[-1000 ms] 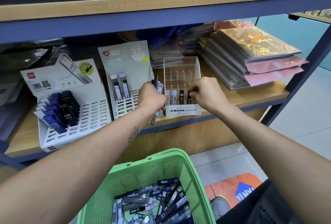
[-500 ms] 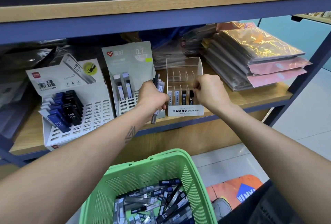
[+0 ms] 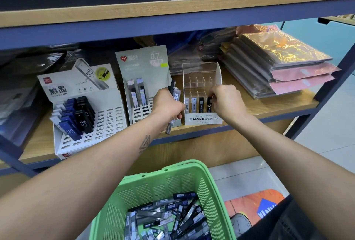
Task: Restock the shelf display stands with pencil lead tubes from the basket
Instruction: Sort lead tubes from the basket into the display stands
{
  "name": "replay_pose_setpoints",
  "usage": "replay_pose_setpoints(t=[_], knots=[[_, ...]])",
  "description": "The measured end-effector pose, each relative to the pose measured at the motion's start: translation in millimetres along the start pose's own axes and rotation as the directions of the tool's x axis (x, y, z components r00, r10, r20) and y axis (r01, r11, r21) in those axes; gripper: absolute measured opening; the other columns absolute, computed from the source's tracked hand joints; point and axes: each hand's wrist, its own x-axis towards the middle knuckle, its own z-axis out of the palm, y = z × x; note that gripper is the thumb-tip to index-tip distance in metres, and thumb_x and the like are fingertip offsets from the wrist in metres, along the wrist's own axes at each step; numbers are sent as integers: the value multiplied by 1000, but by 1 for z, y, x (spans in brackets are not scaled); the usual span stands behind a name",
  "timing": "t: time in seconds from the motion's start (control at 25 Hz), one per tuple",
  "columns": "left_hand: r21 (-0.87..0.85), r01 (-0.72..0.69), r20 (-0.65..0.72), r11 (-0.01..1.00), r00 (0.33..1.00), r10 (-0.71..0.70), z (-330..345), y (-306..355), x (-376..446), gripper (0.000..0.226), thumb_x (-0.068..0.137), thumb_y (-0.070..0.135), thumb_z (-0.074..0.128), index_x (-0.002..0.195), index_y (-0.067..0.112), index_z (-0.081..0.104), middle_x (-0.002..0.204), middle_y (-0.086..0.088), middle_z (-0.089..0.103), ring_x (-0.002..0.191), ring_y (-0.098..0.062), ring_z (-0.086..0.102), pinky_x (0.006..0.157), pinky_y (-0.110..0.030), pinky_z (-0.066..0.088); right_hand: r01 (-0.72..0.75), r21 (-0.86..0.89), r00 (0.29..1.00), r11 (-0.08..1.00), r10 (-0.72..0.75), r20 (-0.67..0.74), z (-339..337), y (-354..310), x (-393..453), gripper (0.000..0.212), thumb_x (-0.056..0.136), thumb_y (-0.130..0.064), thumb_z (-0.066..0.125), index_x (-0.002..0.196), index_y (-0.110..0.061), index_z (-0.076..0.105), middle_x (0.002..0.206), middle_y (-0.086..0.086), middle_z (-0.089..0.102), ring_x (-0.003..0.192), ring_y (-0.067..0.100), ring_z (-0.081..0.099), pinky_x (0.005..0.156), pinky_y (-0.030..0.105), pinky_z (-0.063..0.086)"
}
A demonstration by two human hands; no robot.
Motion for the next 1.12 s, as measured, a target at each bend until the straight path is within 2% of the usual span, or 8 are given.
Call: replay_pose_setpoints(t=[0.2,0.28,0.4,0.52,0.64,0.88,1.0,1.12], knots=[[-160,10,122,987,992,9,-8,0,-5,24,77,-3,76,86,8,57,55,-5,59,43,-19,58,43,-26,44,25,21,998,999,-24,-58,-7,-9,-2,18,88,5,58,92,-9,68,84,10,69,79,32,66,71,43,58],[-262,23,232,965,972,40,-13,-2,-11,27,76,-6,78,82,10,57,52,-2,57,40,-17,53,39,-24,39,19,269,999,963,-11,-31,-13,-26,-2,13,91,-6,64,95,-13,74,87,5,73,80,22,68,72,35,58],[-303,2,315,953,944,98,-19,-6,-15,23,75,-8,76,83,8,62,56,-2,61,40,-15,50,37,-23,37,-208,788,968,579,4,252,-23,-52,-5,11,92,-19,72,94,-10,76,84,17,74,68,18,67,62,31,55],[-274,-34,293,961,949,118,-23,-10,-18,25,74,-4,80,89,8,64,65,-6,63,40,-15,47,38,-23,38,-237,791,954,564,-17,298,-22,-65,-6,20,86,-21,80,95,-4,74,82,22,73,66,24,64,61,38,54],[-286,-36,298,958,947,125,-32,-15,-19,28,70,5,86,85,12,63,64,-2,59,43,-14,47,39,-24,39,-292,821,941,491,-6,338,-20,-76,-3,15,84,-4,79,96,0,71,75,17,74,60,18,67,56,28,53],[-366,227,498,902,867,-16,-91,-46,-24,62,75,57,79,98,5,55,67,-8,61,39,-12,43,34,-19,32,-355,900,933,254,34,359,-13,-91,5,9,88,5,70,95,0,72,72,12,70,57,13,64,53,20,54],[-476,271,492,836,870,-2,-124,-57,-27,49,85,33,74,114,-2,55,69,-15,66,35,-9,39,33,-17,29,-367,916,927,163,-18,374,-3,-110,4,9,89,5,69,96,-1,69,75,14,70,60,15,66,59,22,58],[-489,253,526,835,849,51,-151,-57,-31,41,91,11,67,122,-12,55,93,-31,71,34,-7,41,37,-17,31,-367,922,924,120,-70,377,3,-131,4,10,89,5,70,99,2,68,76,15,71,64,18,68,61,23,58]])
